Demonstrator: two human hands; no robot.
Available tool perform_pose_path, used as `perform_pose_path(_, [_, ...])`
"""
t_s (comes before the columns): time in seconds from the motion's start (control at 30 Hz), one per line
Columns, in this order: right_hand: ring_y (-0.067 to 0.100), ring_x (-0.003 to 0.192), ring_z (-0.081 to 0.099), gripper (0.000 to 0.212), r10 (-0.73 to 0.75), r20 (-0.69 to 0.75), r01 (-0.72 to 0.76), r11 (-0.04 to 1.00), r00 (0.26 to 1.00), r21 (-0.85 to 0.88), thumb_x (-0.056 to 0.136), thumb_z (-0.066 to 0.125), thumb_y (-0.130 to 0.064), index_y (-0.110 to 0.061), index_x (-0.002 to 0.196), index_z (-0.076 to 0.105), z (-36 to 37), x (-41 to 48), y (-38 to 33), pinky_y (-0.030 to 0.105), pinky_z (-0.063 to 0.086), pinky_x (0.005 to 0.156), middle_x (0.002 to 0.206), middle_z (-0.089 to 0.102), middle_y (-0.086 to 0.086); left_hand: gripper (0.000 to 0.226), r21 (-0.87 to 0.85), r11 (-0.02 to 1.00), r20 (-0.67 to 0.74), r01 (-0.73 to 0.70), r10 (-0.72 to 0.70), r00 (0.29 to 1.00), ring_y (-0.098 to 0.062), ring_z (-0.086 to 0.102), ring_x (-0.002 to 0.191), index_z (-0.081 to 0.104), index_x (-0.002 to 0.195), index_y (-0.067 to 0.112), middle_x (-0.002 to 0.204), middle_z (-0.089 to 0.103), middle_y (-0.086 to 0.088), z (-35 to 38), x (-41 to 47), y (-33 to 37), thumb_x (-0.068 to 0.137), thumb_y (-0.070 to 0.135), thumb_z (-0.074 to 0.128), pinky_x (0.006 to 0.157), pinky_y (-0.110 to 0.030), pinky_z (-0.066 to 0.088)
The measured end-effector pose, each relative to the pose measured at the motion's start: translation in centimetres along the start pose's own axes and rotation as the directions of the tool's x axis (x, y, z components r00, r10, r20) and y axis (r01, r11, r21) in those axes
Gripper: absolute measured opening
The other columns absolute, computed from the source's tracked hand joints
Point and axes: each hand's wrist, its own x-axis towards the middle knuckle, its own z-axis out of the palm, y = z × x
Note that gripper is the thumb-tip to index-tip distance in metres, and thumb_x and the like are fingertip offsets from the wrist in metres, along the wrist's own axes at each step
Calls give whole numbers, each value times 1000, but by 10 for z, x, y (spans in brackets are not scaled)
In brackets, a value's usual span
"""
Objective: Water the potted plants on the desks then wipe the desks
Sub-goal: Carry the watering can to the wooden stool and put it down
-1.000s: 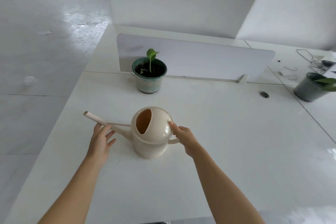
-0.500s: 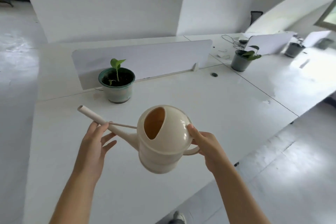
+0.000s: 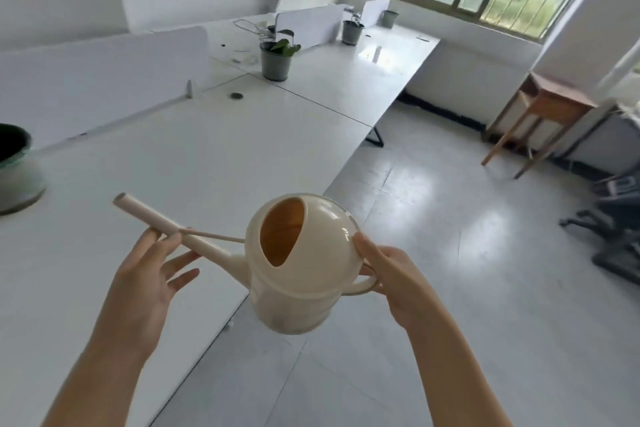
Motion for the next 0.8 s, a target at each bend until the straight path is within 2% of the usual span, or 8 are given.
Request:
perform_pose_path(0.13, [14,107,61,67,55,-65,-50,995,996,81,57,51,-67,-13,89,74,-51,-35,26,23,45,76,106,71,-1,19,27,999,91,38,-40,995,-22,60,97,55,92,22,99,63,3,51,-20,-22,96,16,37,85,-38,42])
perform_pose_path(0.2, [13,108,59,75,70,-115,-55,991,991,126,55,52,-69,-6,93,72,-77,-53,40,26,45,82,108,71,1,18,33,997,135,64,-68,988,-22,60,96,54,96,19,98,63,3,77,-34,-35,96,16,37,83,-35,43])
perform_pose_path(0.27, [15,110,59,89,93,-186,-64,986,978,155,53,53,-71,4,98,66,-105,-71,56,34,44,94,109,71,5,21,37,995,182,93,-98,978,-23,59,95,56,91,21,96,63,5,103,-48,-49,96,16,36,80,-33,43])
perform_pose_path(0.33, [18,109,59,93,114,-258,-67,981,960,181,52,54,-73,6,101,62,-135,-91,74,37,44,96,110,70,6,26,37,991,224,127,-132,966,-22,59,94,57,86,24,94,63,5,134,-62,-65,96,16,35,78,-32,42])
perform_pose_path(0.53, [19,110,58,70,194,-390,-83,955,900,284,63,49,-66,-9,96,71,-208,-132,103,22,43,71,110,70,3,24,101,979,354,179,-203,913,-20,60,87,55,82,22,96,59,-1,221,-89,-92,95,14,36,82,-37,43])
perform_pose_path(0.63, [13,101,58,46,237,-443,-86,938,864,334,82,44,-57,-19,84,70,-243,-139,110,16,47,61,94,70,-5,22,138,973,421,186,-228,878,-23,60,89,56,84,22,97,59,-2,266,-93,-99,95,15,37,84,-38,43])
perform_pose_path(0.7, [10,86,56,44,275,-493,-84,924,826,374,90,39,-49,-26,65,66,-268,-138,115,23,46,84,65,66,-14,21,163,967,461,194,-249,852,-24,59,90,56,87,21,95,58,-1,296,-91,-106,95,14,38,85,-39,43])
perform_pose_path(0.8, [7,65,45,69,334,-562,-92,906,757,414,94,36,-43,-22,29,51,-305,-126,121,41,30,103,33,49,-17,18,175,961,516,214,-275,812,-23,60,89,55,98,20,96,58,-2,340,-79,-118,94,14,39,84,-39,44])
